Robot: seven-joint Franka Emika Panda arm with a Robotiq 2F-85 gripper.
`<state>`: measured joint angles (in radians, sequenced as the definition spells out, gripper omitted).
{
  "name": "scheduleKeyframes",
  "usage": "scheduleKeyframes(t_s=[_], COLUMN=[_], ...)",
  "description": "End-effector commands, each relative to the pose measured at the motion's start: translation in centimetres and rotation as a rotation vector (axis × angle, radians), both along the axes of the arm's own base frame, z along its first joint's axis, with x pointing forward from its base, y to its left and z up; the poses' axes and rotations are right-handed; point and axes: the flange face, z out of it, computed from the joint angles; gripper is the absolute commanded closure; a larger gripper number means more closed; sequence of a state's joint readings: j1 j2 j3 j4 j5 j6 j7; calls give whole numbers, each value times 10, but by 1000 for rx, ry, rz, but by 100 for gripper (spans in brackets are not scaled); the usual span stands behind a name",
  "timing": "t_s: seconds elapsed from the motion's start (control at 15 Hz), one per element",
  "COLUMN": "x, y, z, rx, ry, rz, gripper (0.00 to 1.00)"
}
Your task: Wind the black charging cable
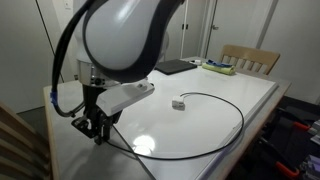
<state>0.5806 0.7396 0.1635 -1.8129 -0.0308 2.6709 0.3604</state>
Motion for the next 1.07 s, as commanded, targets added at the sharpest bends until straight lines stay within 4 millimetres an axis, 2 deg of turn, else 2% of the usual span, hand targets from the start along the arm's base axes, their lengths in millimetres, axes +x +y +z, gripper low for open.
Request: scheduleKeyframes(t_s=[0.0, 0.4, 0.73, 1.0], x=[-1, 6, 26, 43], y=[-10, -13, -32, -49], z=[-7, 3, 15, 34], rx=[-24, -26, -58, -26], ry=[-6, -31, -78, -119], rz=[45, 82, 54, 25], gripper=[100, 98, 98, 98])
